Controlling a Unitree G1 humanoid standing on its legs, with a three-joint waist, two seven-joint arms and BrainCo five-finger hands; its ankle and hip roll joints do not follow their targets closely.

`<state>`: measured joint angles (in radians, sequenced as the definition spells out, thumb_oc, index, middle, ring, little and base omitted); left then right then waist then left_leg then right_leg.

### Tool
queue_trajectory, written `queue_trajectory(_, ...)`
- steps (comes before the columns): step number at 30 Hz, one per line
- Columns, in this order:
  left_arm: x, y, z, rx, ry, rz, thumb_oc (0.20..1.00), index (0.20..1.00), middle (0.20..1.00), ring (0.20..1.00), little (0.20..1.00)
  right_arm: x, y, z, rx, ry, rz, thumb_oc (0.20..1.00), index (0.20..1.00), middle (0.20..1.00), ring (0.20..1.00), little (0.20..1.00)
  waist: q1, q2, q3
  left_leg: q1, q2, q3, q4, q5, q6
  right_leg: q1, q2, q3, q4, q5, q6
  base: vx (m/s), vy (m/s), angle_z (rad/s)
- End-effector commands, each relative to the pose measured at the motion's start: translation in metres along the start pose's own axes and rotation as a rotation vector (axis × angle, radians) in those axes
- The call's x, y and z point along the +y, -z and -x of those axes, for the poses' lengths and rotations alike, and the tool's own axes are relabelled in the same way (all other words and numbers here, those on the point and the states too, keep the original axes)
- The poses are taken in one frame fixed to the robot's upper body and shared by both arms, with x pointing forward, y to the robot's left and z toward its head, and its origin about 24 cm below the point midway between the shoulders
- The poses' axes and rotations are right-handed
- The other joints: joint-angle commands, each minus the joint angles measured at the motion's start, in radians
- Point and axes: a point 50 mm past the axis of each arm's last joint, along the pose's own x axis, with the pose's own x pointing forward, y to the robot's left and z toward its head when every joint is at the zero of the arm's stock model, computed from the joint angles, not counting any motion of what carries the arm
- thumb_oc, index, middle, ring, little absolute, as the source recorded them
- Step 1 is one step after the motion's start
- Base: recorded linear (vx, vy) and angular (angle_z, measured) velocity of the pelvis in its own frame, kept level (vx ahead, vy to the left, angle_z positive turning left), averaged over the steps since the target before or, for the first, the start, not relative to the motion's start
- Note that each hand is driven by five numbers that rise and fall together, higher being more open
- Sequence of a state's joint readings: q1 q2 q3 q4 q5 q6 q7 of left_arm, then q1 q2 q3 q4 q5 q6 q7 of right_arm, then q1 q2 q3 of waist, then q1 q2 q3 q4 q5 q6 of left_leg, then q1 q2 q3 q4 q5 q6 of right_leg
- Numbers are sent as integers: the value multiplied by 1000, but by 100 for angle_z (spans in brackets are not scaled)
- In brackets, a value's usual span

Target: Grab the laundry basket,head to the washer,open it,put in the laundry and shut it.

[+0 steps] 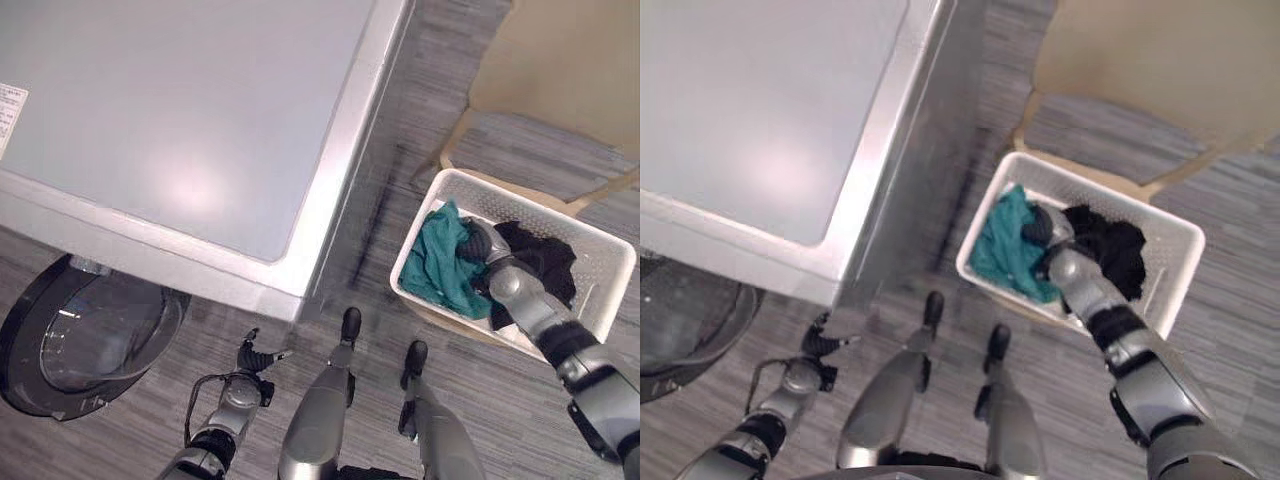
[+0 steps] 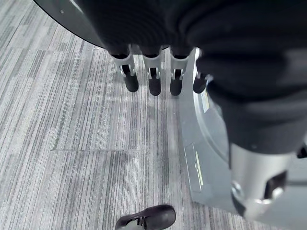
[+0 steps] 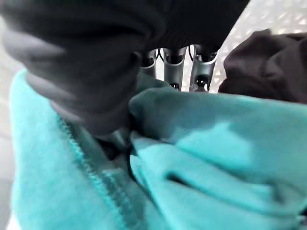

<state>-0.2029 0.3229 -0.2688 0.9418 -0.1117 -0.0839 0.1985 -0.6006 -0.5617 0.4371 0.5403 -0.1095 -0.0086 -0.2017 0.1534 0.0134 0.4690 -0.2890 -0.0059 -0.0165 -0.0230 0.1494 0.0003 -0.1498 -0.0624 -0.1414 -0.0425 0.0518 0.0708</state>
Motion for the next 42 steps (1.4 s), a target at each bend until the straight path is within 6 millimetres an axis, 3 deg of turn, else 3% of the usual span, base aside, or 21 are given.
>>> queue_trajectory(1, 1, 42, 14, 136, 1, -33, 1000, 1000, 1000, 1000, 1000, 11, -14, 7, -88, -27, -177, 200, 200, 200, 200, 200, -14, -53, -105, -18, -3, 20, 40, -103, -35, -57, -34, 28, 121, -124, 39, 40, 33, -36)
queue_trajectory(6, -3, 60, 23, 203, 21, -12, 1000, 1000, 1000, 1000, 1000, 16, -22, 36, -171, -36, -453, 200, 200, 200, 200, 200, -57, -67, -181, 71, -5, 46, 37, -134, -13, 16, -39, 49, 106, -126, 48, 77, 59, -23)
queue_trajectory(11, -7, 74, 33, 236, 37, 11, 1000, 1000, 1000, 1000, 1000, 9, -36, 57, -278, -30, -580, 200, 200, 200, 200, 200, -92, -60, -230, 158, -4, 76, 3, -146, 3, 50, -43, 71, 125, -122, 64, 12, 82, -31)
queue_trajectory(15, 5, 51, 25, 128, 18, 10, 1000, 1000, 1000, 1000, 1000, 1, -47, 66, -358, 3, -661, 200, 200, 200, 200, 200, -105, -42, -212, 130, 17, 57, 43, -121, 6, 36, 9, 171, 338, -197, 49, -238, -72, -14)
queue_trajectory(18, 10, 40, 24, 70, 7, 21, 1000, 1000, 1000, 1000, 1000, -5, -49, 70, -381, 34, -673, 200, 200, 200, 200, 200, -96, -39, -229, 103, 22, 37, 51, -102, 1, 50, 30, 213, 435, -200, 41, -164, -127, 44)
queue_trajectory(19, 12, 34, 24, 36, -1, 31, 1000, 1000, 1000, 1000, 1000, -6, -50, 71, -386, 48, -678, 200, 200, 200, 200, 200, -90, -41, -236, 89, 23, 31, 51, -92, -4, 70, 38, 233, 431, -205, 39, -278, -326, 53)
queue_trajectory(20, 14, 19, 26, -46, 10, 69, 1000, 1000, 1000, 1000, 1000, -6, -51, 71, -390, 54, -727, 200, 200, 200, 200, 200, -65, -46, -244, 43, 27, 9, 43, -38, -39, 140, 65, 241, 324, -281, 0, -307, -365, 24)
queue_trajectory(23, 17, 4, 34, -133, 10, 128, 1000, 1000, 1000, 1000, 1000, -7, -53, 72, -405, 70, -776, 200, 200, 200, 200, 200, -40, -26, -242, -20, 46, -15, 2, 51, -93, 156, 122, 229, 214, -308, -39, -326, -329, 42)
queue_trajectory(24, 17, -3, 35, -166, 8, 152, 1000, 1000, 1000, 1000, 1000, -9, -55, 73, -414, 73, -782, 200, 200, 200, 200, 200, -43, -15, -238, -28, 48, -12, -26, 57, -104, 148, 131, 210, 200, -301, -44, -334, -213, 83)
queue_trajectory(27, 14, -34, 39, -305, 41, 148, 1000, 1000, 1000, 1000, 1000, -11, -60, 73, -436, 78, -784, 200, 200, 200, 200, 200, -62, -18, -216, -15, 44, 45, -20, 0, -88, 137, 106, 147, 179, -269, -44, -293, -91, 67)
queue_trajectory(29, 11, -54, 43, -406, 71, 100, 1000, 1000, 1000, 1000, 1000, -9, -68, 76, -470, 54, -793, 200, 200, 200, 200, 200, -73, -31, -224, 12, 41, 40, 38, -29, -77, 134, 80, 107, 147, -237, -38, -280, -47, 98)
queue_trajectory(30, 7, -82, 47, -523, 99, 91, 1000, 1000, 1000, 1000, 1000, -7, -78, 77, -516, 23, -810, 200, 200, 200, 200, 200, -90, -56, -232, 39, 39, 40, 123, -93, -67, 122, 50, 75, 123, -211, -32, -256, -35, 62)
queue_trajectory(31, 7, -82, 47, -523, 99, 91, 1000, 1000, 1000, 1000, 1000, -7, -79, 77, -517, 23, -810, 200, 200, 200, 200, 200, -91, -55, -233, 35, 40, 38, 125, -91, -67, 120, 52, 74, 121, -208, -32, -226, -28, 55)
queue_trajectory(32, 2, -92, 49, -565, 120, 92, 1000, 1000, 1000, 1000, 1000, -5, -85, 78, -540, 4, -821, 200, 200, 200, 200, 200, -100, -64, -238, 55, 44, 43, 155, -127, -61, 114, 40, 62, 112, -197, -30, -132, 30, 78)
queue_trajectory(33, -7, -122, 58, -697, 167, 49, 1000, 1000, 1000, 1000, 1000, -2, -100, 78, -600, -47, -847, 200, 200, 200, 200, 200, -120, -77, -257, 129, 63, 67, 172, -193, -60, 107, 26, 36, 92, -183, -25, -132, 30, 76)
queue_trajectory(34, -7, -122, 58, -697, 167, 49, 1000, 1000, 1000, 1000, 1000, -2, -100, 78, -601, -46, -847, 200, 200, 200, 200, 200, -121, -77, -257, 128, 63, 67, 170, -190, -60, 107, 26, 36, 90, -180, -25, -80, 75, 60)
queue_trajectory(35, -14, -135, 62, -754, 195, 29, 1000, 1000, 1000, 1000, 1000, 1, -108, 79, -630, -72, -860, 200, 200, 200, 200, 200, -135, -75, -274, 178, 77, 84, 148, -205, -64, 108, 27, 20, 82, -178, -21, 7, 113, 45)
queue_trajectory(36, -29, -152, 70, -828, 252, 21, 1000, 1000, 1000, 1000, 1000, 5, -124, 81, -687, -106, -893, 200, 200, 200, 200, 200, -152, -67, -304, 213, 86, 107, 82, -184, -64, 114, 33, 3, 54, -167, -14, 15, 112, 40)
queue_trajectory(38, -38, -158, 72, -850, 274, 16, 1000, 1000, 1000, 1000, 1000, 7, -130, 80, -707, -124, -908, 200, 200, 200, 200, 200, -158, -67, -318, 227, 87, 116, 40, -175, -68, 120, 34, -1, 43, -159, -10, 20, 105, 43)
queue_trajectory(41, -62, -186, 85, -958, 358, -15, 1000, 1000, 1000, 1000, 1000, 12, -160, 81, -808, -181, -935, 200, 200, 200, 200, 200, -165, -72, -339, 269, 78, 123, -39, -160, -71, 141, 28, -14, 15, -135, 3, 14, 149, 21)
queue_trajectory(42, -73, -195, 89, -992, 380, -23, 1000, 1000, 1000, 1000, 1000, 17, -179, 82, -861, -227, -966, 200, 200, 200, 200, 200, -164, -74, -345, 291, 72, 124, -54, -166, -67, 152, 26, -7, 15, -134, 7, 5, 125, -6)
